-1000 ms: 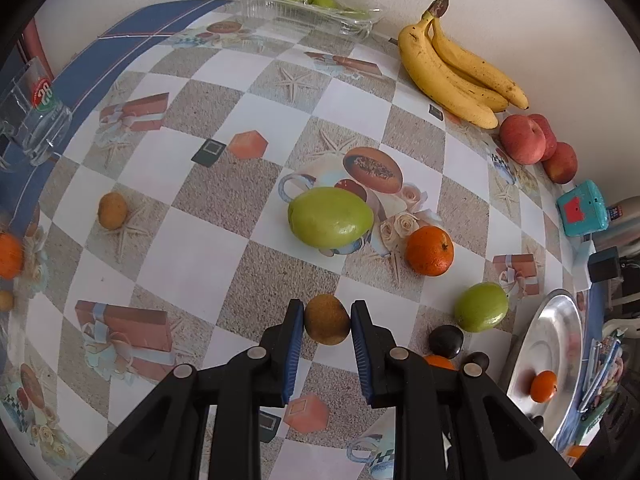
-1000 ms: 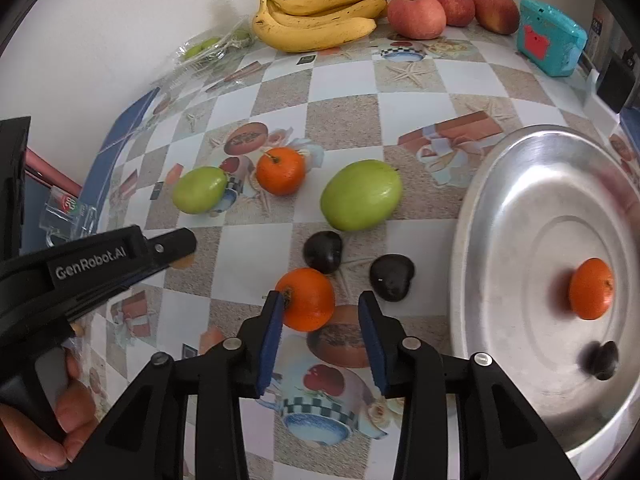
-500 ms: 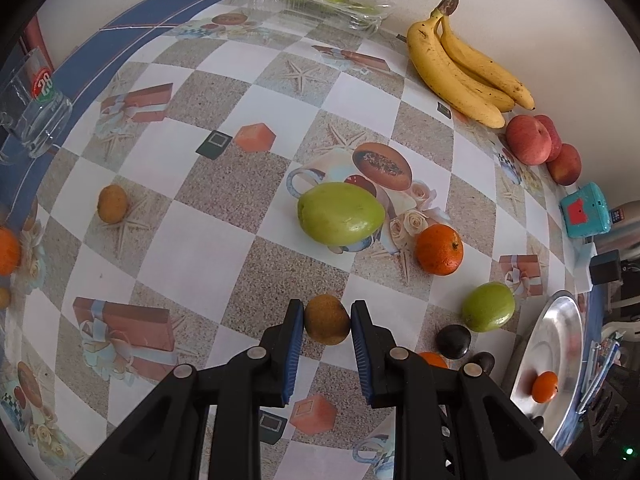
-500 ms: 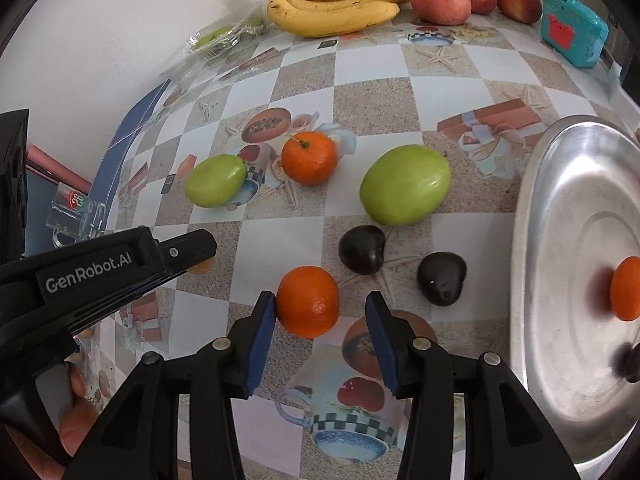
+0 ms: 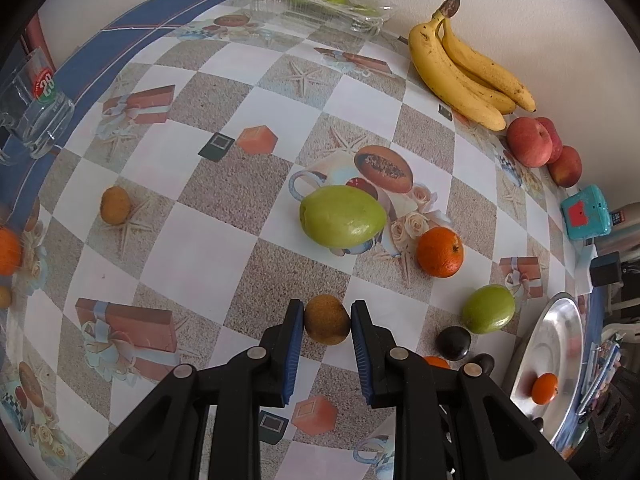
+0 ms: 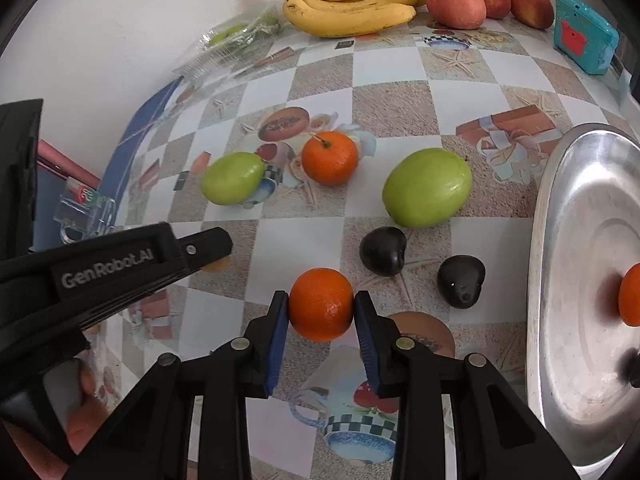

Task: Organize fruits
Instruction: 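Lift the kiwi and the orange and move both toward the steel bowl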

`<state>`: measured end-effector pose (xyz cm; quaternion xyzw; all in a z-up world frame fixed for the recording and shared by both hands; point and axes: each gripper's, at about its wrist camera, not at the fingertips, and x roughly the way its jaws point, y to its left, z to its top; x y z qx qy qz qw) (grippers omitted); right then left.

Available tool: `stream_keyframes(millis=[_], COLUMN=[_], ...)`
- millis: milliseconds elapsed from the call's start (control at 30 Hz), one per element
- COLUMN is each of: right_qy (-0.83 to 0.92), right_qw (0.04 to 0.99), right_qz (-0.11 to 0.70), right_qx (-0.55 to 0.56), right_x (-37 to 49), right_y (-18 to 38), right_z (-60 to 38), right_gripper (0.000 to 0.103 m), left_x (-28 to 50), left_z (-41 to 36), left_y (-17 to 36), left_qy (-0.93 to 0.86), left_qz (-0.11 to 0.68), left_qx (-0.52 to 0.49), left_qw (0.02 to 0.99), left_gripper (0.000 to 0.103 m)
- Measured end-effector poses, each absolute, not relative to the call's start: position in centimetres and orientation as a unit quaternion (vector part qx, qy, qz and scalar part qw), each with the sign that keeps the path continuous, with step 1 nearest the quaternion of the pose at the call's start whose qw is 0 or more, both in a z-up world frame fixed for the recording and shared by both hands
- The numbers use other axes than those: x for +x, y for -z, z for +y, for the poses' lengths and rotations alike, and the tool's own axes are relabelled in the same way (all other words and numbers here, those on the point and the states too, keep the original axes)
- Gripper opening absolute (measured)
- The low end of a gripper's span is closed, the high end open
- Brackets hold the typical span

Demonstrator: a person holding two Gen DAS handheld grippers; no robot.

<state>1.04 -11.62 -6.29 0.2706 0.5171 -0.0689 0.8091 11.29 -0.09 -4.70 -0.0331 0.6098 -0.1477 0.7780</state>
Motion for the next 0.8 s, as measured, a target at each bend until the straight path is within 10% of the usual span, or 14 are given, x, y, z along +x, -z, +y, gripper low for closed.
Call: stream_keyframes(millis=[800], right_qy=[0.136], right_qw=[0.830], right_qz=[0.445], right_qx=[0.307], right_x=[-3.8], right_y=[1.0], right_z=[-18.8], right_gripper=[0.034], left_x=[8.9], left_z=[-3.5], left_y=[1.0], left_qy=[0.187], left_qz=[0.573], left_qx=[-0.023], left_qw=[0.798], left_gripper=[0.026])
